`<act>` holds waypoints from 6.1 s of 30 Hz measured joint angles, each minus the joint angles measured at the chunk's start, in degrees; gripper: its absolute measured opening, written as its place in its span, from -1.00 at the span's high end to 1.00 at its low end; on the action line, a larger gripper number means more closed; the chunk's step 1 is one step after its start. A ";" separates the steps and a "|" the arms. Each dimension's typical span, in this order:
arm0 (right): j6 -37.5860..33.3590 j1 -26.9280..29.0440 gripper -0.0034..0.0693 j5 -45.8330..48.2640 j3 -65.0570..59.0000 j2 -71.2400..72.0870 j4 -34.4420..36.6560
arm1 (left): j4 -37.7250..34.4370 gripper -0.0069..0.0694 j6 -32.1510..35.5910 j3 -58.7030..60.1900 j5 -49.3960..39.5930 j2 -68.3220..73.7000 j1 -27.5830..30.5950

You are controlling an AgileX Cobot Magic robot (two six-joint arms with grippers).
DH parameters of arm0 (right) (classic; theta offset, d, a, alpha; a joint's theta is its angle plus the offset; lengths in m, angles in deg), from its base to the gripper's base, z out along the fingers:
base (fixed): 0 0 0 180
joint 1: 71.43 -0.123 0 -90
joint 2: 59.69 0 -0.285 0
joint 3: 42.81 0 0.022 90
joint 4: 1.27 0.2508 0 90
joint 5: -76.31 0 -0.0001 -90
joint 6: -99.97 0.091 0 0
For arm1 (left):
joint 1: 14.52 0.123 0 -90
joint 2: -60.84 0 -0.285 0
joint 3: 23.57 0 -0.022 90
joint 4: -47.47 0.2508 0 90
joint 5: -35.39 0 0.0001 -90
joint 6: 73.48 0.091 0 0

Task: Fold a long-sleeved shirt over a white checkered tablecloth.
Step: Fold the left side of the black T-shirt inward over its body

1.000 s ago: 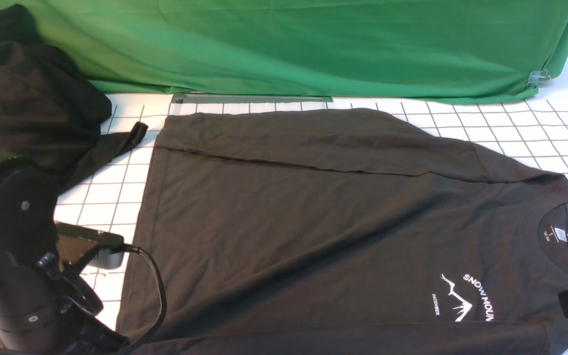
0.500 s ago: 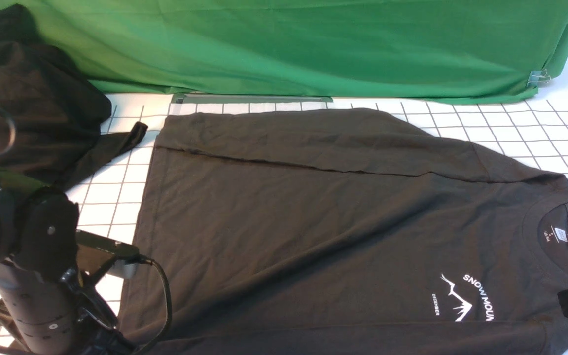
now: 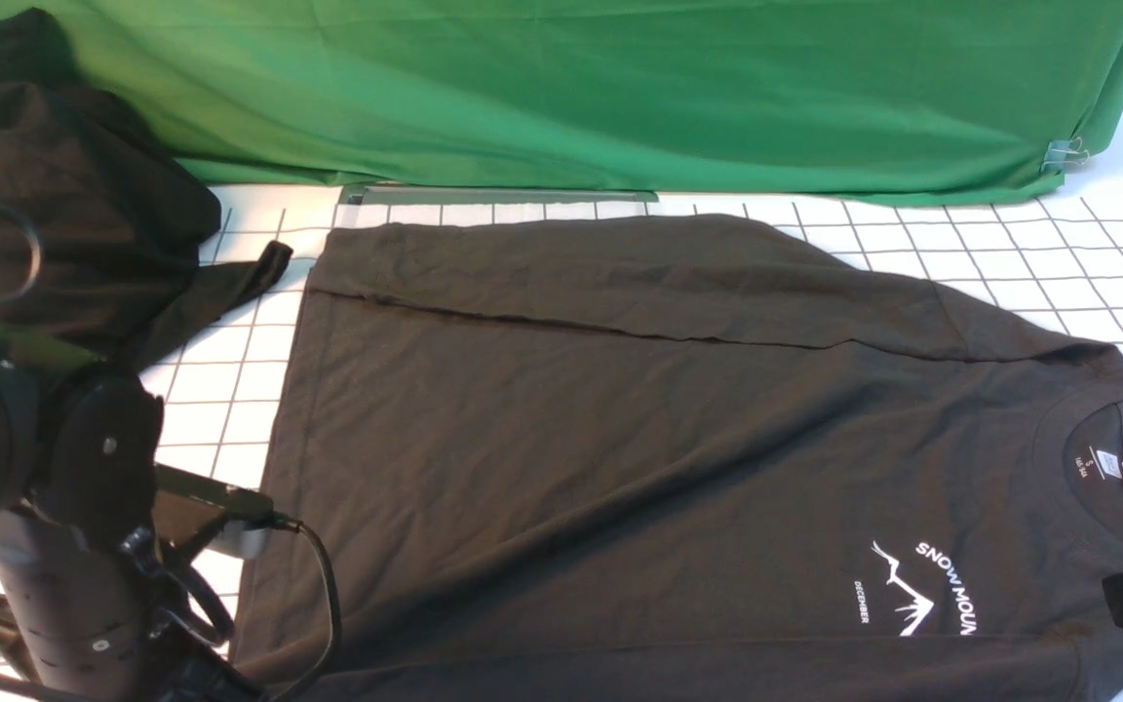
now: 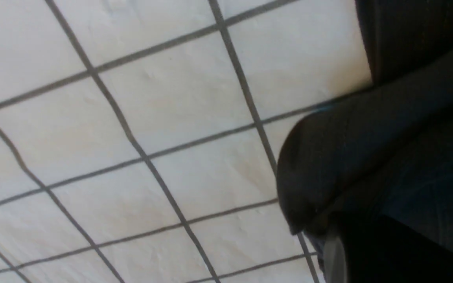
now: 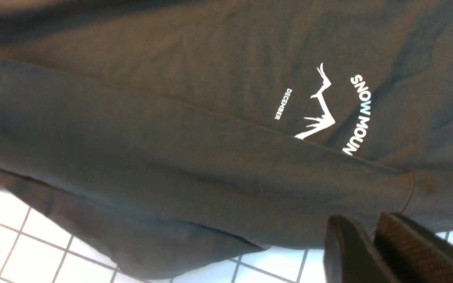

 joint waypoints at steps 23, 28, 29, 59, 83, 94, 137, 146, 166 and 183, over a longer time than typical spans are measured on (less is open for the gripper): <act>-3.66 0.00 0.56 0.58 0.00 -1.93 4.70 | -2.48 0.78 4.43 -38.70 -1.90 4.37 0.02; -7.80 0.00 0.53 3.52 0.00 -4.09 9.27 | -1.34 0.78 4.43 -48.25 -3.52 12.04 0.81; -8.70 -0.24 0.52 3.94 0.00 -4.63 9.77 | -1.17 0.78 4.43 -51.15 -3.78 15.09 1.49; 4.46 -29.12 -0.34 -19.20 3.51 -39.47 -10.71 | -2.77 0.78 4.43 -59.70 -4.34 33.36 5.81; 9.37 -29.12 0.88 -3.73 -0.11 -33.45 -10.07 | -4.47 0.78 4.43 -59.75 -9.35 33.36 5.81; 10.23 -29.76 0.59 0.99 -1.23 -33.13 -9.57 | -4.07 0.78 4.43 -59.75 -7.83 33.83 5.75; 25.38 -37.12 -0.56 -13.04 -1.25 -35.38 -16.82 | -4.07 -0.07 2.97 -58.28 -8.40 38.21 5.75; 25.41 -37.12 -0.56 -13.19 -1.25 -35.38 -16.82 | -5.49 0.17 4.43 -58.17 -7.98 41.17 5.75; 25.41 -37.12 -0.56 -13.24 -1.25 -35.38 -17.12 | -0.65 0.83 4.43 -56.84 -8.61 37.08 5.97; 25.52 -37.12 -0.56 -13.52 -1.25 -35.38 -17.12 | 2.17 0.77 2.87 -50.88 -6.48 34.58 6.01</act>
